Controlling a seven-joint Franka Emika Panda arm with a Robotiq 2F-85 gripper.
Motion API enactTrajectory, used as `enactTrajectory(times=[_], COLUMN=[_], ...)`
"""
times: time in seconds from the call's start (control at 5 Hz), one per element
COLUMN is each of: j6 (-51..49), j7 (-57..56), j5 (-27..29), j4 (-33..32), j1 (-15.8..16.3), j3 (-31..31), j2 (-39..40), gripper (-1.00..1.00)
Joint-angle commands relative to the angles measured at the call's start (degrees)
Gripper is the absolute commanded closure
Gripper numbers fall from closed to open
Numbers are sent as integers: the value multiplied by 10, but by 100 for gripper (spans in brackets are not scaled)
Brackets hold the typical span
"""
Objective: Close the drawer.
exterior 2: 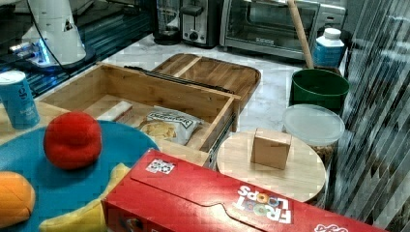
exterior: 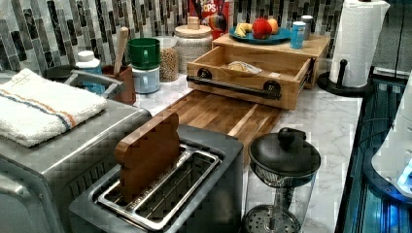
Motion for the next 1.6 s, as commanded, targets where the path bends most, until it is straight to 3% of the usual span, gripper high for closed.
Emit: enactTrajectory(times=[0.2,0.4,0.8,1.0,1.2,1.4,1.6], j6=[0,21,30,14,20,57,130], j7=[-1,-6,-34,-65,-78,-81,-110], j5=[0,-7,17,28,37,43,19], j4=[0,-24,-66,-74,-97,-141,-205], j1=[5,3,37,37,50,53,86], j3=[-9,1,6,31,47,65,48], j2=[3,-7,-24,-25,-38,-58,-68], gripper=[100,-100,-100,-100,100,100,100])
